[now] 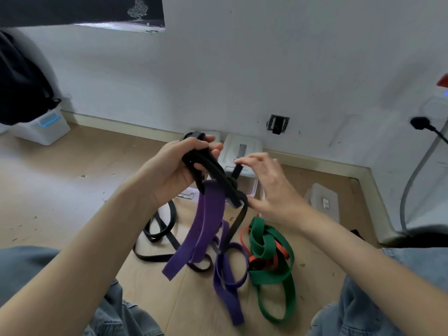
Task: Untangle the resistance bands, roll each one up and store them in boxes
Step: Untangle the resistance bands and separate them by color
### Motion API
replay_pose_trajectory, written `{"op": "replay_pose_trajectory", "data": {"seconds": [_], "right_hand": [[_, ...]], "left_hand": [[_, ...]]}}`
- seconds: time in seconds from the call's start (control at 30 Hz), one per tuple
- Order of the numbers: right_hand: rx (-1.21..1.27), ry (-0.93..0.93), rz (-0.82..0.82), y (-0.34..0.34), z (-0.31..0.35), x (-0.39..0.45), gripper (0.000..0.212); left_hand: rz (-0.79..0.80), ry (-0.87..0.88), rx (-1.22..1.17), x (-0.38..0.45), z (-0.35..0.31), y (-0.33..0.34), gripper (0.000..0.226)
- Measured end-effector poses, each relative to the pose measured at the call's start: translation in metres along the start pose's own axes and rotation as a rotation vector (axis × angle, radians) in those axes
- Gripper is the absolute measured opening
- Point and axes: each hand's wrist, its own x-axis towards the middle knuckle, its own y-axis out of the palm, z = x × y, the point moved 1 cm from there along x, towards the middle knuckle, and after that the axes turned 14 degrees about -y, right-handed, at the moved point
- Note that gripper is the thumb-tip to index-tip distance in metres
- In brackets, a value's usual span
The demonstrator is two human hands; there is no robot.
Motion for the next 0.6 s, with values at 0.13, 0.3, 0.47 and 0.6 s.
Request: {"op": "replay_pose_trajectory", "data": {"seconds": [0.13,0.3,0.47,0.6], "right_hand": [[0.132,-0.081,0.050,-0.002,0.009,0.002,0.067],[0.578,0.026,-0.015,-0.009,0.018,0.001,0.027],[0.941,0.290,-0.313,-0.027,0.004,0.006,0.024],[1.246,0.412,-0.529,-0.035,0.000,0.008,0.024]], "left_hand": [[0.012,0.044,0.000,0.000,0.000,0.001,0.029],[0.042,0.092,0.013,0.001,-0.006,-0.006,0.025],[-0.073,0.046,0.138,0.009,0.001,-0.016,0.013],[-0.135,-0.069,0.292,0.009,0.001,-0.026,0.026]]}}
